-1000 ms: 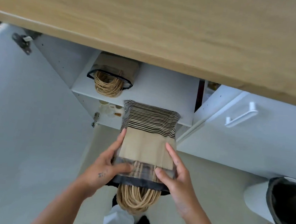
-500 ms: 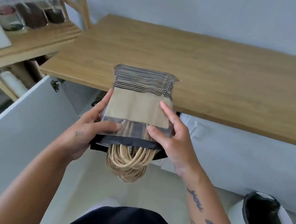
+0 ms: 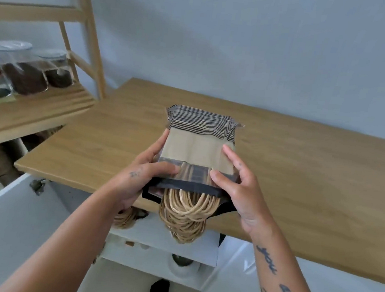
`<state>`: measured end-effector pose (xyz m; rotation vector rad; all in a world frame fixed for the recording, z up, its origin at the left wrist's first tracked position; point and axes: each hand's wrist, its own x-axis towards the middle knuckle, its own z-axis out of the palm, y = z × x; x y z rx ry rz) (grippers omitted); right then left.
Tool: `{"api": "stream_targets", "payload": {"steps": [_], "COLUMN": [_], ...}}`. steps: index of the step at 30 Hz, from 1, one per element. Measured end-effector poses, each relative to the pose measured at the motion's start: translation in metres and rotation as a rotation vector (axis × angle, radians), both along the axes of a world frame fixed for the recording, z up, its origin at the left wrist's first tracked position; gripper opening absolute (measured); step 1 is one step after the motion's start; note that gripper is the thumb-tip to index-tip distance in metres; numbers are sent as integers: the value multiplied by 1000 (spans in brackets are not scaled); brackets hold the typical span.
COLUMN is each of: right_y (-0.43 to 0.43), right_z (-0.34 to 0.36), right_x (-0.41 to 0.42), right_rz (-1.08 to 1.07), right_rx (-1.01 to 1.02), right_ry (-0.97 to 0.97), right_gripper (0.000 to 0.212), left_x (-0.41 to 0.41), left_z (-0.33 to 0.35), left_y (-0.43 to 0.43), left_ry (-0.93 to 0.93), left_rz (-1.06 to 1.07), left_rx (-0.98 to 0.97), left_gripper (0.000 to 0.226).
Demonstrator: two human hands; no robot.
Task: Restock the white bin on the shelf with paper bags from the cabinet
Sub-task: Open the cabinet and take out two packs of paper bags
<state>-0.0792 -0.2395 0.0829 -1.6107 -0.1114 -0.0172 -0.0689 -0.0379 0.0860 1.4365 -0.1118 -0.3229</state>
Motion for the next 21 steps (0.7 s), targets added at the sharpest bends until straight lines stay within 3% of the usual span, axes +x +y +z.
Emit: {"api": "stream_targets", "payload": {"steps": [12,21], "right_y": [-13,-43], "right_z": [11,-18], "right_x": [201,282], "right_rz": [-163,-222], "right_rx": [6,-86], "right_ry": [56,238], "right_gripper": [57,61], "left_x": [224,307], "left_z": [4,-44], "left_y": [-18,-58], "left_ry": [29,152], "left_rz": [-143,-152], "left_rx": [-28,-14], "left_gripper": [97,85]}}
